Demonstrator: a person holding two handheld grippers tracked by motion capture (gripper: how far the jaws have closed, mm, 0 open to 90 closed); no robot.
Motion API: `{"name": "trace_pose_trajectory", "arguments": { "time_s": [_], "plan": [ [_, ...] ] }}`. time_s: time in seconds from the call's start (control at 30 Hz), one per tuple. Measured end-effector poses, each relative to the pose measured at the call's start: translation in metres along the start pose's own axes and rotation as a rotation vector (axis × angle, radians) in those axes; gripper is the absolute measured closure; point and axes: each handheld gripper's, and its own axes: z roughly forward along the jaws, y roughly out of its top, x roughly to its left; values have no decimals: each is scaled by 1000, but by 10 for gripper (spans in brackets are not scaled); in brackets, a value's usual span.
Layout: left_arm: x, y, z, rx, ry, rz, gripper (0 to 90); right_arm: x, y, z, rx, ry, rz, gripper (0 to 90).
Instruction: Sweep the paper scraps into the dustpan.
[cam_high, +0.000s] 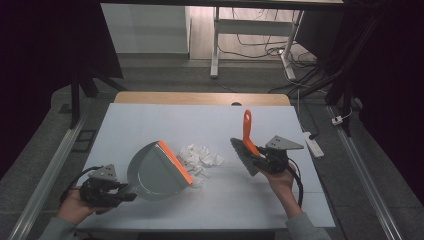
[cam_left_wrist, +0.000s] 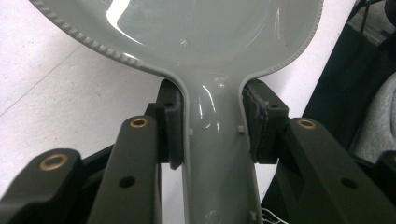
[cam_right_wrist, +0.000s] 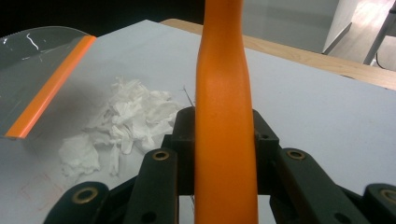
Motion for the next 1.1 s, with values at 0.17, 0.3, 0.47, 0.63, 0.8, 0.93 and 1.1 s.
{"name": "trace_pose_trajectory", "arguments": {
  "time_s": [0.17, 0.3, 0.47, 0.63, 0.8, 0.93, 1.1],
  "plan": [
    [1, -3, 1, 19, -10, -4, 618, 1, 1, 7, 12, -4, 1, 702],
    [4, -7, 0, 30, -11, -10, 618, 0, 1, 11, 15, -4, 9, 702],
    [9, -13, -4, 34, -2, -23, 618, -1, 1, 15, 19, -11, 8, 703],
    [12, -19, -10, 37, -2, -25, 618, -2, 2, 18, 17, -16, 15, 703],
    [15, -23, -12, 47, -11, -30, 618, -1, 3, 22, 17, -13, 15, 704],
    [17, -25, -12, 52, -15, -32, 618, 0, 5, 26, 20, -8, 7, 704],
    [20, -28, -11, 65, -22, -43, 618, 1, 6, 31, 23, -8, 5, 704]
  ]
}}
